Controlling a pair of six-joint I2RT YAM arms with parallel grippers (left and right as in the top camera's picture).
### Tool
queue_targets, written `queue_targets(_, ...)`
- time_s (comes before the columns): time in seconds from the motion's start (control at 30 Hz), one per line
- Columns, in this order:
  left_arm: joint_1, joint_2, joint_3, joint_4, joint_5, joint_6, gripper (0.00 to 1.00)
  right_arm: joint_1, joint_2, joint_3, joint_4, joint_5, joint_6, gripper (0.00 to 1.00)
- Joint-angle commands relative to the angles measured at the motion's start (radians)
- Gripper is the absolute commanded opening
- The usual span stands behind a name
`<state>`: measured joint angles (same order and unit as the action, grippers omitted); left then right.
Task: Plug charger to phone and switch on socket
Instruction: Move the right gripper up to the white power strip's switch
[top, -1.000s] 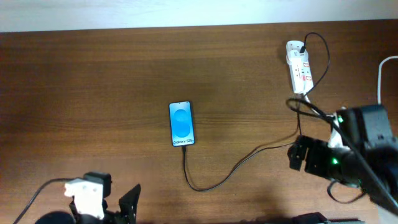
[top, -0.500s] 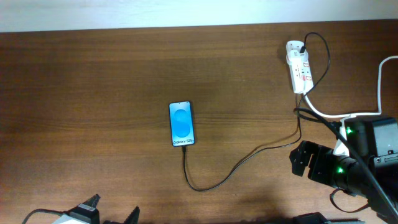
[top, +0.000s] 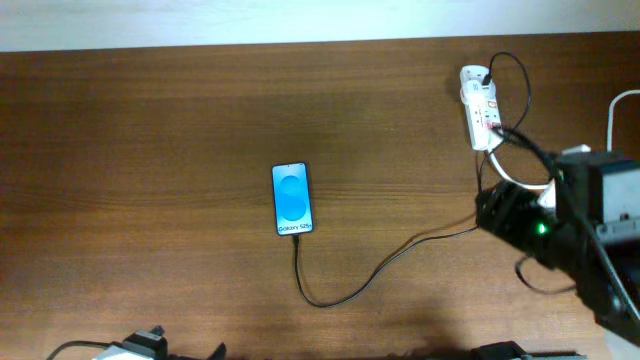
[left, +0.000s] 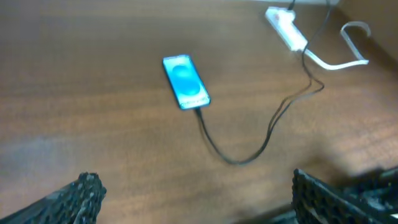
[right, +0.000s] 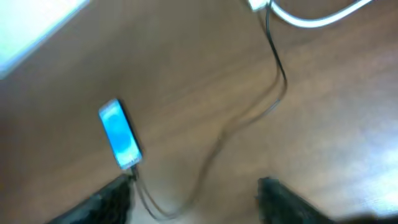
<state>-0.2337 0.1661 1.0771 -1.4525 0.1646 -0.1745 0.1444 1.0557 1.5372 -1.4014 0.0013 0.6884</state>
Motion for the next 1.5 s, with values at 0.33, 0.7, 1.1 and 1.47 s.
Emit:
queue_targets(0.33,-0.004,-0.008,-0.003,-0.187,-0.004,0.012,0.99,-0.483,0.332,0.012,0.24,-0.367,-0.1,0.04)
queue_targets(0.7,-0.004,-0.008,-0.003,-0.235,-0.004,0.012,1.0,-0.7,0.749,0.256,0.478,-0.644,-0.097,0.04)
queue_targets(1.1,-0.004,-0.008,-0.003,-0.235,-0.004,0.012,0.99,-0.701,1.165,0.381,0.56,-0.703,0.008,0.04)
queue_targets(1.47,-0.004,-0.008,-0.003,-0.235,-0.004,0.012,0.99,-0.681,1.247,0.381,0.659,-0.661,0.008,0.04)
